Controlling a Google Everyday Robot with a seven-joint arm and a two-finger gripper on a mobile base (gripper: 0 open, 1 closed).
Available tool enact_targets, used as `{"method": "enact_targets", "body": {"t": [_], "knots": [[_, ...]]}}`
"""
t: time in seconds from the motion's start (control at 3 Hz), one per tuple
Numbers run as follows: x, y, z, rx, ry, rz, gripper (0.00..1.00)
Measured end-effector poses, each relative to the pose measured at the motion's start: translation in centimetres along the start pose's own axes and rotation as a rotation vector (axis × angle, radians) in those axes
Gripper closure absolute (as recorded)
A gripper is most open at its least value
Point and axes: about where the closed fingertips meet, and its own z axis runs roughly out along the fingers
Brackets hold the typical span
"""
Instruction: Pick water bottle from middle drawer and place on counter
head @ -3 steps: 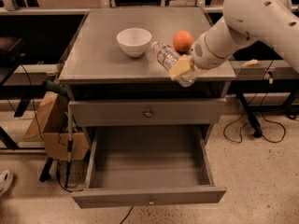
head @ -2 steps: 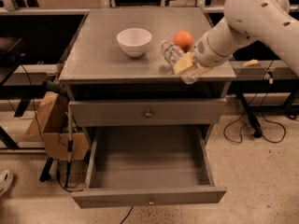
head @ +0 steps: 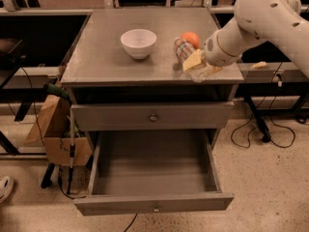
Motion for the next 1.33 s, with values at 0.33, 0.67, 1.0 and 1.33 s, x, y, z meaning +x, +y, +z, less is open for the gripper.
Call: {"method": "enact_targets", "body": {"t": [0.33, 0.67, 1.0, 1.33], "knots": [[-1.1, 0.6, 0.4, -0.001, 0.0, 0.01, 0.83], [-2.4, 1.6, 0.9, 0.006, 0.013, 0.012, 0.6], [-3.1, 1.9, 1.7, 0.011, 0.031, 0.018, 0.36], [-3.2, 1.8, 2.2, 0.015, 0.044, 0.022, 0.13]]}}
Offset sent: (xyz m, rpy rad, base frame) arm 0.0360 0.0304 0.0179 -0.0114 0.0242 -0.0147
